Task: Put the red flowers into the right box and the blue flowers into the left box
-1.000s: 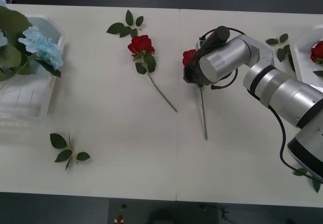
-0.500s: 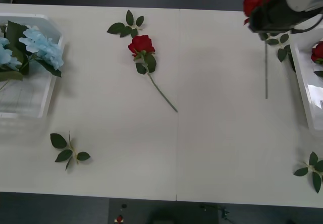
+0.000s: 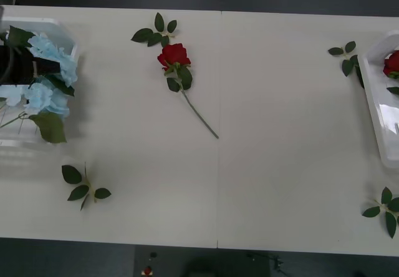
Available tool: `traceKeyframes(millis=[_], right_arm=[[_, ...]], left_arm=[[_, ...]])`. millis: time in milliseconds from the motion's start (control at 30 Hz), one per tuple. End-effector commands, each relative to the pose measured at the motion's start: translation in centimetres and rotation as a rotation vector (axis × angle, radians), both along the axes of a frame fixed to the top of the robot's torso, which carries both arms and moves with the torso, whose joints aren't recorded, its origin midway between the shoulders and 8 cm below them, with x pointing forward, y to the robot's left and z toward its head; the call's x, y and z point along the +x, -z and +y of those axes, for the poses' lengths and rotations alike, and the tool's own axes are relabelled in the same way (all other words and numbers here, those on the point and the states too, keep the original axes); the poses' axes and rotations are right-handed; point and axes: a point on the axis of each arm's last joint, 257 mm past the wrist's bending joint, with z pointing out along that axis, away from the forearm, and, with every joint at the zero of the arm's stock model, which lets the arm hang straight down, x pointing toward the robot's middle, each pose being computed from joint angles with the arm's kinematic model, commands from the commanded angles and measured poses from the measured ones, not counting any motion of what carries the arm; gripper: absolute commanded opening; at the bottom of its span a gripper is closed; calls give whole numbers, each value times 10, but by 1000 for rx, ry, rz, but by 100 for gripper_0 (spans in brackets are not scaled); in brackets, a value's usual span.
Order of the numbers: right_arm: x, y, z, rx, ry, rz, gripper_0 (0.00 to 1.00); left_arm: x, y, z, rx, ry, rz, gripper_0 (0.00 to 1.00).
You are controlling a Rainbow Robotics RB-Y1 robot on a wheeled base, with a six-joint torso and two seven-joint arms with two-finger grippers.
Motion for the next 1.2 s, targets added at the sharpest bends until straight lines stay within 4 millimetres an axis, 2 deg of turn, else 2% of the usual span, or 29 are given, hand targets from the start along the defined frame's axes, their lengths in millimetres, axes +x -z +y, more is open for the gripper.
traceKeyframes(millis=[33, 67, 233, 400, 600, 667, 800, 933, 1000, 1033, 1067, 1167, 1200], right_arm=[[10, -4, 0, -51, -32, -13, 90], [13, -2, -1, -50, -27, -22, 100], [23, 2, 5, -37, -31, -50, 100], [31, 3, 17, -18, -45, -68, 100], [43, -3, 53, 76, -94, -105, 100], [49, -9, 72, 103, -133, -121, 100], [60, -17, 124, 122, -270, -133, 100], [57, -24, 196, 145, -490, -135, 100], [45, -25, 237, 189, -613, -137, 100], [41, -24, 247, 207, -642, -138, 100], [29, -22, 269, 267, -702, -139, 100], [-5, -12, 314, 379, -874, -145, 100], [-16, -8, 323, 398, -928, -151, 100]], left_arm=[[14, -28, -56, -9, -25, -27, 100], [18, -25, -75, -33, -45, -12, 100], [35, -8, -116, 27, -138, -20, 100], [54, 15, -144, 90, -250, -38, 100], [87, 41, -173, 81, -264, -111, 100], [99, 51, -181, 74, -241, -139, 100], [117, 66, -195, 49, -193, -187, 100], [132, 80, -206, 61, -139, -256, 100], [140, 89, -212, 62, -107, -287, 100], [142, 91, -213, 63, -101, -291, 100], [146, 95, -217, 64, -83, -302, 100], [152, 104, -230, 80, -35, -320, 100], [154, 107, -233, 91, -21, -324, 100]])
